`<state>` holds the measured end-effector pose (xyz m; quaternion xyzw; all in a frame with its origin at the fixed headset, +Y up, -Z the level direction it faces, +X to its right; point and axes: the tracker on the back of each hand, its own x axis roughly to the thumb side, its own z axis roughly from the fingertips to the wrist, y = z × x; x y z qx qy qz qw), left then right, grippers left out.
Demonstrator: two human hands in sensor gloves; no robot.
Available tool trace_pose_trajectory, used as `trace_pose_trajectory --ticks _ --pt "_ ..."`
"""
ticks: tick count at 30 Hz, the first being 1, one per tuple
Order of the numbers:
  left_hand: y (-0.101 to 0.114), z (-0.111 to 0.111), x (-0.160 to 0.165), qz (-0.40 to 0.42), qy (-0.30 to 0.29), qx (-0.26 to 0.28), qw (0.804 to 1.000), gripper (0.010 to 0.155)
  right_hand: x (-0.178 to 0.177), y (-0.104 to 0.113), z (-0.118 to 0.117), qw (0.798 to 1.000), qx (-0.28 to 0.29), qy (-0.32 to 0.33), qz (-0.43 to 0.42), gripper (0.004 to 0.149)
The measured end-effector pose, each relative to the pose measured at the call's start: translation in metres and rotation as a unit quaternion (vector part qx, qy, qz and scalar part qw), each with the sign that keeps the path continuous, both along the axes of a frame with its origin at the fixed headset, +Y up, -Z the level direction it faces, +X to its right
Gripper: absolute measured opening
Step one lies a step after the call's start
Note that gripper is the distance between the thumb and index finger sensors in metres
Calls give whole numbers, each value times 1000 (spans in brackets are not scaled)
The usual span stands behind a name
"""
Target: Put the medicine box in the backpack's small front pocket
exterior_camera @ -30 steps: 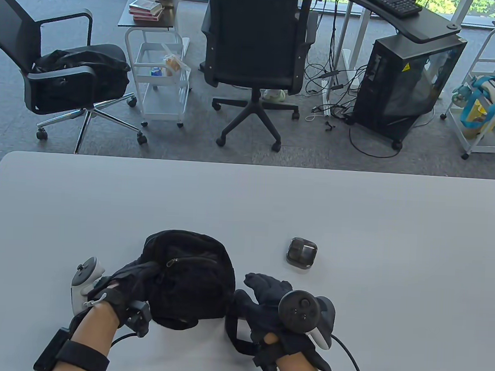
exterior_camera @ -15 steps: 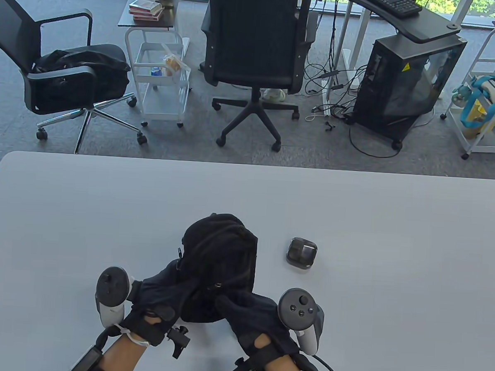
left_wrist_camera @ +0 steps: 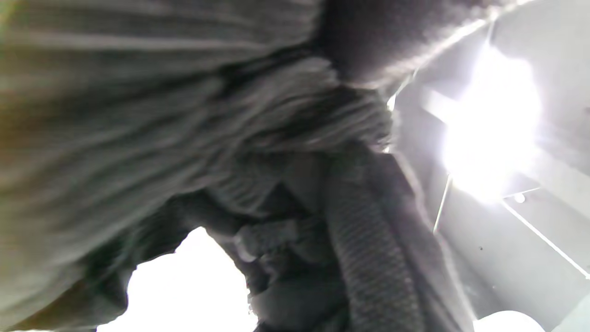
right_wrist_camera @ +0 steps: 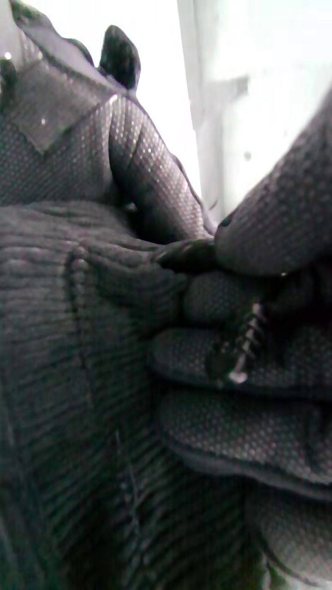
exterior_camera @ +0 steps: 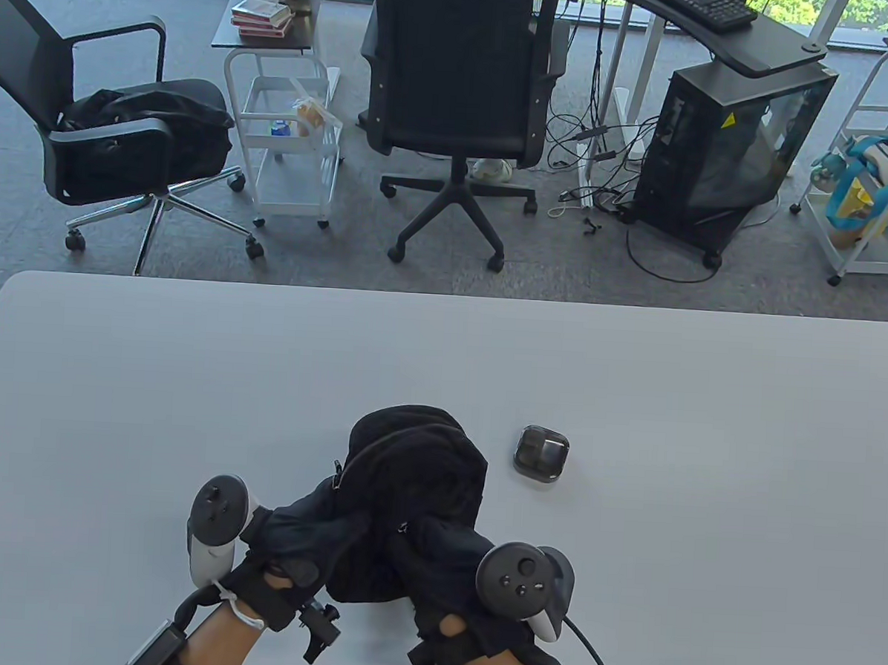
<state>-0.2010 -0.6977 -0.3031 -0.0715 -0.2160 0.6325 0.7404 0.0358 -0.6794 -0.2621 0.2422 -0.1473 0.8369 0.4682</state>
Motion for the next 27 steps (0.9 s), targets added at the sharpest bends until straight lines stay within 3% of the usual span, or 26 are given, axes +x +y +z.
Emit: trace_pose_trajectory --ticks 4,6,8,13,16,20,21,23,25,27 --pt "-6 -1 -4 -13 -32 -41 999 88 -1 13 11 997 80 -6 12 46" --pt "-8 1 0 21 -63 -74 995 84 -1 16 15 994 104 -7 25 47" --pt "-6 3 4 51 -67 -81 993 67 -1 18 17 992 119 -11 29 47" --pt "8 9 -2 47 29 11 998 51 6 24 17 987 143 -47 58 46" --pt "9 10 -8 60 57 13 996 47 18 24 12 989 131 -64 34 43" --pt "4 5 -16 74 61 -2 995 47 50 10 -11 986 81 -132 56 42" --pt "3 5 -18 80 65 -6 995 47 58 3 -19 984 54 -154 69 43" --pt "1 2 -21 101 68 -16 992 47 83 -23 -35 970 -52 -228 66 44" --pt "-2 2 -22 92 71 -22 993 46 89 -38 -40 970 -146 -193 -13 48" --pt "-5 2 -24 105 83 -30 991 46 89 -39 -38 969 -162 -158 -96 49"
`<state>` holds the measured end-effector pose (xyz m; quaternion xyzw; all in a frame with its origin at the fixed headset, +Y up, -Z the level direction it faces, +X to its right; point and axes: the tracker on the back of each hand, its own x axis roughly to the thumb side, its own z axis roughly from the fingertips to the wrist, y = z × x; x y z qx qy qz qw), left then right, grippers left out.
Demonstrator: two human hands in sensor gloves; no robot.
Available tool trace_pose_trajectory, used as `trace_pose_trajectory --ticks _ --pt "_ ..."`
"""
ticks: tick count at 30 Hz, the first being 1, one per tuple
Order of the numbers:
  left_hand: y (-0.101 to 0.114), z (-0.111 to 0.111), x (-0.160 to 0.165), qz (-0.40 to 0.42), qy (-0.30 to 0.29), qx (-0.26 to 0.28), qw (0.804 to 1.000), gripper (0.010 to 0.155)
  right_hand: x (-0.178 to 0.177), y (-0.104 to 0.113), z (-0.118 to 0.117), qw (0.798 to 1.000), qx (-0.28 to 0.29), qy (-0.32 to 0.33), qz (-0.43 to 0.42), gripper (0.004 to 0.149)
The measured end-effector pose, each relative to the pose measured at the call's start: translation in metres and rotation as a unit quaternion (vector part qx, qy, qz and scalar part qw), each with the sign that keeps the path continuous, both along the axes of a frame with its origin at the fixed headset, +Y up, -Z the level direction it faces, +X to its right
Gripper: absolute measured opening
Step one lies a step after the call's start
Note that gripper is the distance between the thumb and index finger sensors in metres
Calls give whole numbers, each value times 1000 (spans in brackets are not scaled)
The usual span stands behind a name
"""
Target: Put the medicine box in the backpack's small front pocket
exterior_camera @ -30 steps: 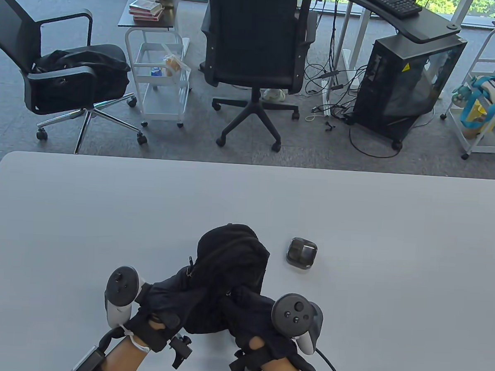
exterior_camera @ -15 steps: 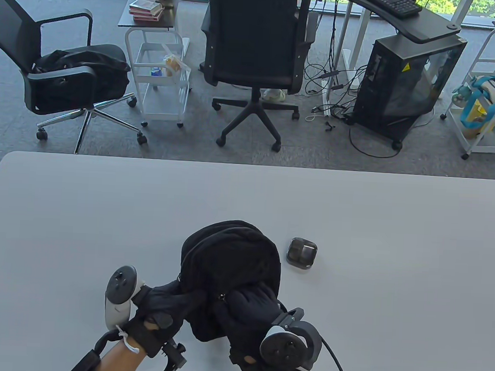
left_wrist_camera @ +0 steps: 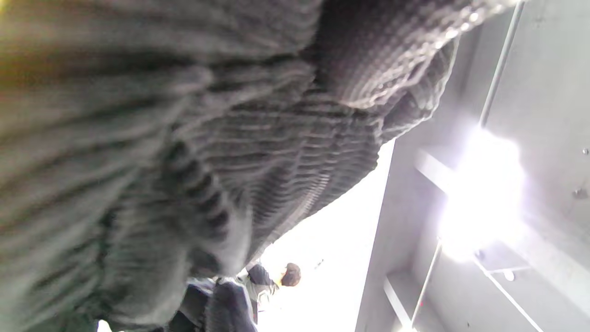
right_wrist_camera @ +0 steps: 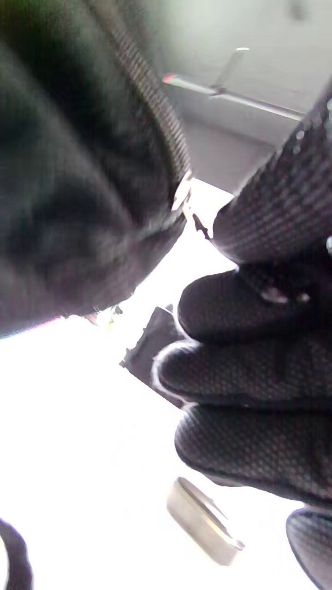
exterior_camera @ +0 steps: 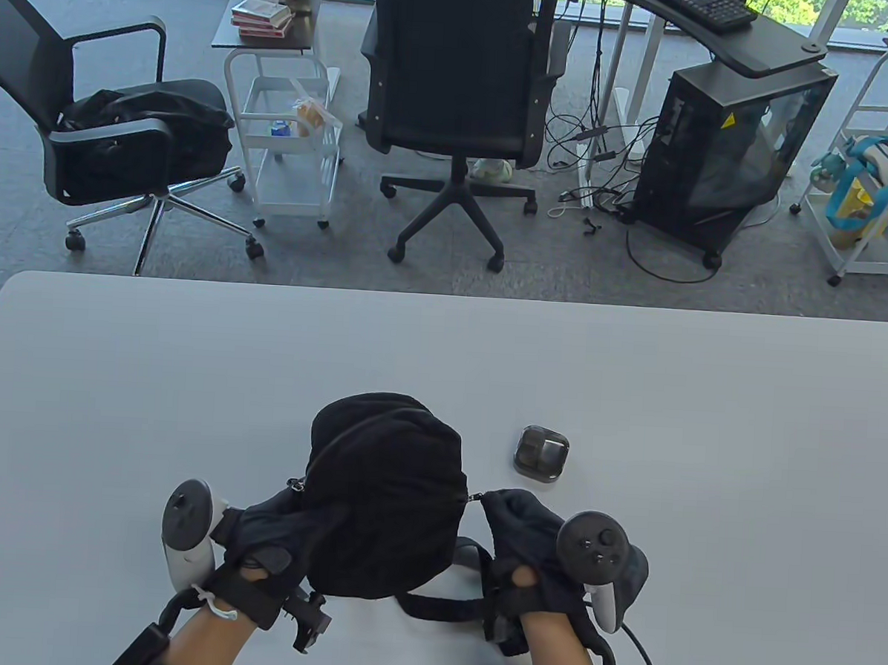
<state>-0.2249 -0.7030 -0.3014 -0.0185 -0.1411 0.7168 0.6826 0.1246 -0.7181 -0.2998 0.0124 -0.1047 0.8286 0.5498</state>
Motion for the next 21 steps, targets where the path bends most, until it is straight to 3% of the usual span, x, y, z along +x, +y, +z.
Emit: trace_pose_trajectory --ticks 2,5,9,13,15,17,21 --pt "-3 -1 -2 42 -2 -22 999 46 5 7 3 999 28 -29 -6 54" --pt "-5 -4 -6 61 1 -35 998 47 19 13 -2 989 53 -100 92 64" --pt "-6 -6 -10 66 11 -39 997 47 29 14 -29 980 -32 -102 167 73" --pt "-4 -5 -10 69 13 -43 997 47 31 8 -70 939 -129 -136 289 81" --pt "-1 -4 -10 67 15 -38 997 47 27 -1 -93 922 -196 -93 321 83" --pt "1 -3 -11 66 13 -33 997 47 21 -10 -113 889 -278 -74 356 88" --pt "1 -5 -13 64 15 -36 997 47 7 -20 -145 836 -288 -109 454 94"
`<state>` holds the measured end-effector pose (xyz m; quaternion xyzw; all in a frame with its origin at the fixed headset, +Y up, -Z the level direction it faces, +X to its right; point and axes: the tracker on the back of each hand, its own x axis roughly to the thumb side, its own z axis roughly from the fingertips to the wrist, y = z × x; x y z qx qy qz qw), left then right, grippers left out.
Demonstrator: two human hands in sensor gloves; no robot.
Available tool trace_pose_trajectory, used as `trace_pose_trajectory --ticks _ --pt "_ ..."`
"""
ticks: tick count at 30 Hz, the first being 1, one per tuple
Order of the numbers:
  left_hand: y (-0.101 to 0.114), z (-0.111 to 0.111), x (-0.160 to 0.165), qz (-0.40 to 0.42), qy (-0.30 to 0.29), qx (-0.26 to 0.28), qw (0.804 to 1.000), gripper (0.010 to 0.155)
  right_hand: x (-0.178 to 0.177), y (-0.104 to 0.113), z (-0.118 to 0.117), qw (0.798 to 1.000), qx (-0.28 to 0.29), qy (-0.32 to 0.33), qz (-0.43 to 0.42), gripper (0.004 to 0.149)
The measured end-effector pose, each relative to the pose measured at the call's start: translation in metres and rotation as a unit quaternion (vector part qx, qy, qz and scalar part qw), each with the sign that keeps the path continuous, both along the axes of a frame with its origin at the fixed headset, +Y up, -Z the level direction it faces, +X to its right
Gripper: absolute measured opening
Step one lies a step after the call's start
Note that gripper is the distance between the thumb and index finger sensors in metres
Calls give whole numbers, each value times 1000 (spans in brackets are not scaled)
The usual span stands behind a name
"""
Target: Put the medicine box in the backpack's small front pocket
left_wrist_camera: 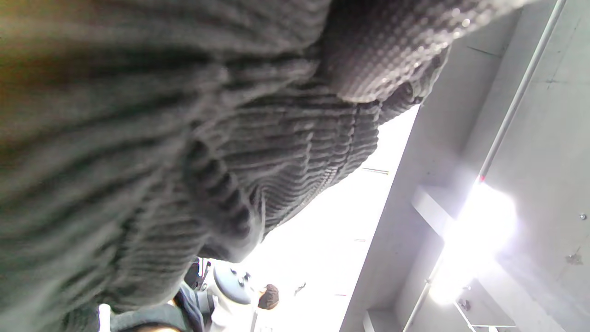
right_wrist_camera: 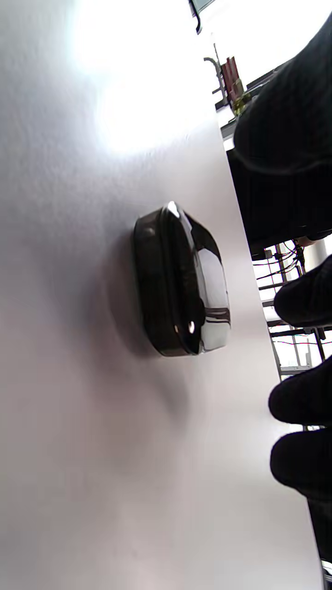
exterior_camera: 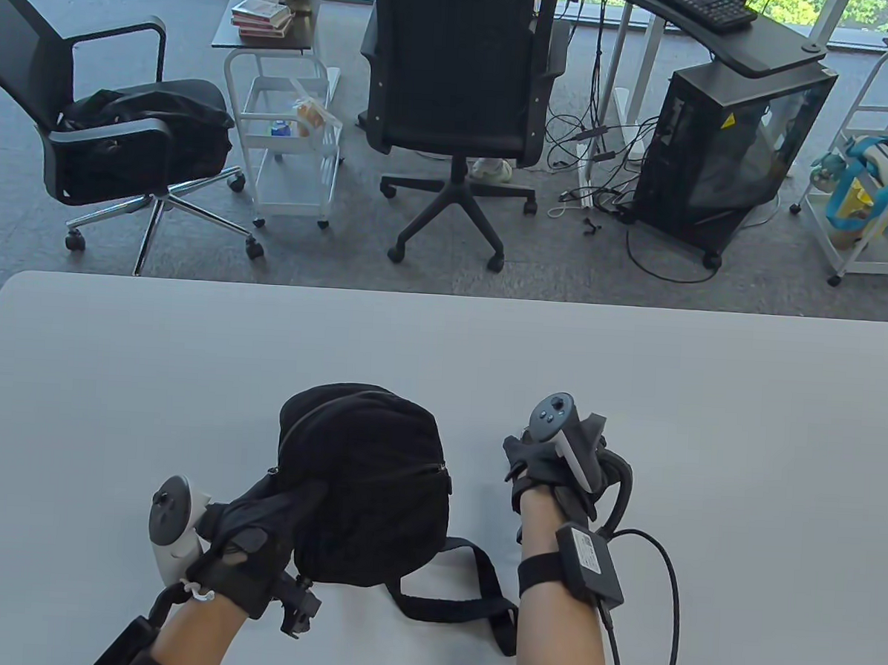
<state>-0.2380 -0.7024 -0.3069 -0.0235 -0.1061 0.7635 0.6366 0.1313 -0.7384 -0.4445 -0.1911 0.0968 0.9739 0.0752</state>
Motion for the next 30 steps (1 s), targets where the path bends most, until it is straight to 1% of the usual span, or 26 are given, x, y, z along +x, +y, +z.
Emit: trace_pose_trajectory --ticks 2,5,6,7,8,9,10,11,12,14,16,17,18,19,20,22,23,24,25,26,28,30 --pt "0 0 -2 3 4 -2 1000 47 -7 -8 -11 998 -40 4 55 97" --pt "1 0 -3 4 5 -1 1000 47 -14 -22 -19 991 -62 10 118 98" --pt "2 -1 -3 3 5 -1 1000 47 -15 -24 -20 992 -64 11 105 97" --pt "2 -1 -2 2 3 1 1000 47 -18 -25 -19 995 -35 1 89 93" --pt "1 -2 -2 -1 -1 1 1000 47 -19 -24 -20 995 -22 7 92 91" --pt "1 -2 -1 -3 -2 1 1000 47 -20 -20 -19 995 -29 18 97 93" --pt "1 -1 -1 -4 -4 1 1000 47 -23 -12 -15 993 -11 23 119 93" --pt "0 -1 0 -4 -5 1 1000 47 -24 -6 -12 991 16 41 126 93" --pt "1 0 0 -3 -6 3 1000 47 -24 3 -7 990 58 65 114 92" --pt "2 1 1 -1 -9 6 1000 47 -23 22 8 991 93 86 50 92" --pt "3 2 2 -3 -10 11 1000 46 -24 43 30 985 134 106 -7 89" --pt "3 2 2 -5 -11 15 1000 47 -25 57 47 975 180 123 -48 87" --pt "3 3 2 -7 -11 17 1000 47 -25 65 58 964 216 140 -74 86" --pt "2 3 3 -12 -10 17 1000 47 -27 76 78 945 264 151 -118 85" --pt "1 3 3 -15 -9 18 1000 47 -28 85 95 926 299 165 -161 85" --pt "0 4 2 -19 -9 20 1000 47 -29 94 123 894 338 177 -234 85" --pt "-1 5 2 -20 -7 19 1000 46 -29 98 142 866 370 176 -288 86" --pt "-1 5 2 -19 -5 19 1000 46 -29 97 152 850 385 172 -317 86" --pt "-1 6 2 -19 -3 21 1000 46 -29 94 162 828 402 170 -351 86" --pt "0 6 3 -20 -2 22 1000 46 -28 87 171 812 412 169 -378 86" --pt "-1 7 6 -30 -1 29 999 46 -28 74 176 794 423 158 -408 86" --pt "-3 9 10 -42 -4 34 999 46 -27 70 177 781 410 150 -447 86"
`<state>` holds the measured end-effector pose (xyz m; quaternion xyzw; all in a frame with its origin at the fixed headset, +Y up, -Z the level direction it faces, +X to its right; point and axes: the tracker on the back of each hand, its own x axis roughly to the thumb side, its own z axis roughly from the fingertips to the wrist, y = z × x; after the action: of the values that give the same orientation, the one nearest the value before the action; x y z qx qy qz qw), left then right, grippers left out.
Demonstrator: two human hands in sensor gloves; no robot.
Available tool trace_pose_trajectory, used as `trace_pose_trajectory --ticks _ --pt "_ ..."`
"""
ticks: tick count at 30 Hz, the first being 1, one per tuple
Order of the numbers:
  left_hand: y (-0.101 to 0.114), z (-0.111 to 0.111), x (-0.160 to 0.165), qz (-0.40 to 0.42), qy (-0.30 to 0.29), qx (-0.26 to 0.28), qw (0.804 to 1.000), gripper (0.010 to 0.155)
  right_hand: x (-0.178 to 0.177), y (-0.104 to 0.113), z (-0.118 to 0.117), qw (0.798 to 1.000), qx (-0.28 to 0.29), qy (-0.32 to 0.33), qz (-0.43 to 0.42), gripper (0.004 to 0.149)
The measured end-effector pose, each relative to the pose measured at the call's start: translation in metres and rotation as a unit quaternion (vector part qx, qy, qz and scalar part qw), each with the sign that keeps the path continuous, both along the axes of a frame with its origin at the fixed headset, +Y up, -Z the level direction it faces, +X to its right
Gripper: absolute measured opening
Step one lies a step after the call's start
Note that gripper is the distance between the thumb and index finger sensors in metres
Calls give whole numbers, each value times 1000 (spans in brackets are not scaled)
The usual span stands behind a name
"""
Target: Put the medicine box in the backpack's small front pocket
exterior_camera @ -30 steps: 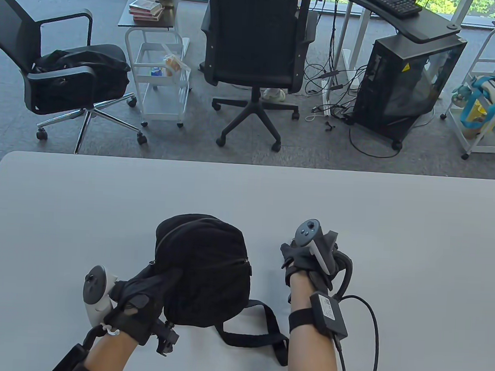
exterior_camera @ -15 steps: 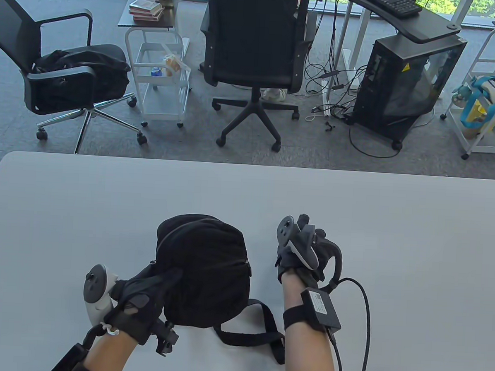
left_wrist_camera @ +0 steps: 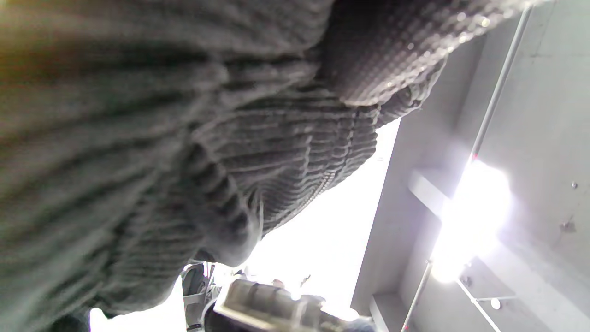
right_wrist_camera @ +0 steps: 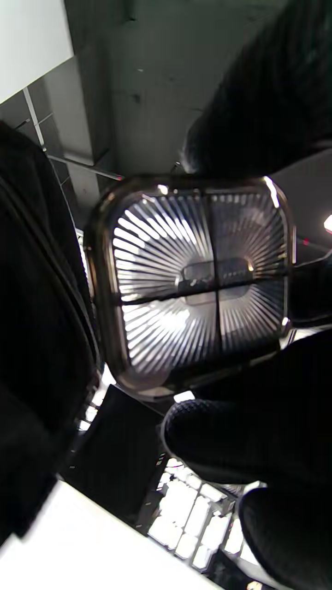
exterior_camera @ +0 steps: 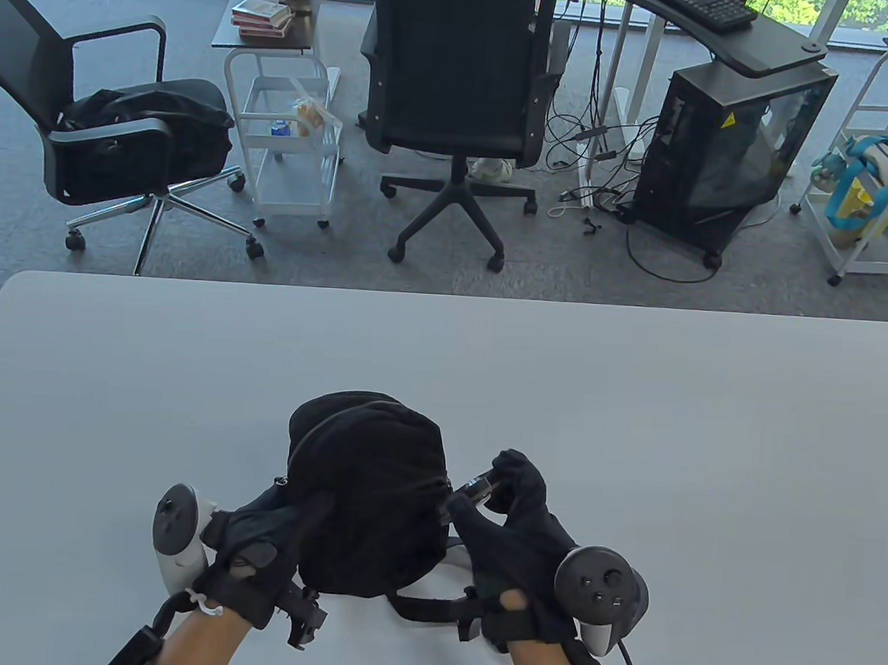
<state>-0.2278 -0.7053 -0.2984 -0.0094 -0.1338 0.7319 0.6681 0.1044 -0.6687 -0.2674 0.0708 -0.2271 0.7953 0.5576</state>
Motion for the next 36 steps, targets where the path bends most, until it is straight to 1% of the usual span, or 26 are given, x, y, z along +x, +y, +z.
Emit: trace_pose_trajectory --ticks 1,3,6,9,10,11,12,13,14,15,17,20,23,24,26,28,29,32,34,36 --pt "-1 1 3 -4 -4 1 1000 46 1 1 0 1000 8 1 -13 87" --pt "0 1 7 -14 -15 8 1000 46 2 2 0 1000 15 -9 -7 86" --pt "0 2 13 -31 -33 19 999 46 -1 -1 -3 1000 1 -9 13 86" --pt "1 4 17 -48 -39 26 998 46 -8 -1 -2 998 -2 -7 54 84" --pt "0 5 19 -56 -34 28 997 46 -12 2 0 996 9 -12 89 84" --pt "0 5 20 -62 -32 31 997 46 -18 8 5 988 31 -36 150 84" --pt "0 6 21 -63 -34 32 997 46 -21 11 7 979 48 -49 193 84" --pt "-1 6 22 -63 -39 33 997 46 -26 16 10 964 75 -67 246 83" --pt "-1 6 23 -63 -42 33 997 46 -30 18 11 955 88 -76 273 84" --pt "-1 7 24 -62 -45 33 997 46 -34 19 12 950 89 -81 289 84" --pt "0 8 25 -62 -48 35 996 46 -39 19 13 949 85 -76 293 84" --pt "1 9 28 -64 -63 43 995 46 -39 20 13 944 89 -89 305 84" --pt "1 11 27 -69 -37 42 996 46 -38 19 14 954 76 -71 282 84" --pt "1 11 27 -67 -37 47 996 46 -39 19 15 952 77 -73 286 84" --pt "2 10 29 -62 -66 51 995 46 -41 22 15 943 89 -86 308 84" --pt "2 11 29 -60 -57 51 995 45 -39 21 14 951 76 -69 292 84" --pt "2 12 28 -63 -43 51 996 45 -37 19 13 960 68 -54 266 84" --pt "2 11 24 -71 -24 49 996 45 -35 19 13 977 46 -13 208 94" --pt "1 11 24 -60 -25 47 997 45 -36 22 14 971 34 -13 236 98" --pt "1 11 24 -52 -29 47 997 45 -39 20 13 967 6 -5 253 99"
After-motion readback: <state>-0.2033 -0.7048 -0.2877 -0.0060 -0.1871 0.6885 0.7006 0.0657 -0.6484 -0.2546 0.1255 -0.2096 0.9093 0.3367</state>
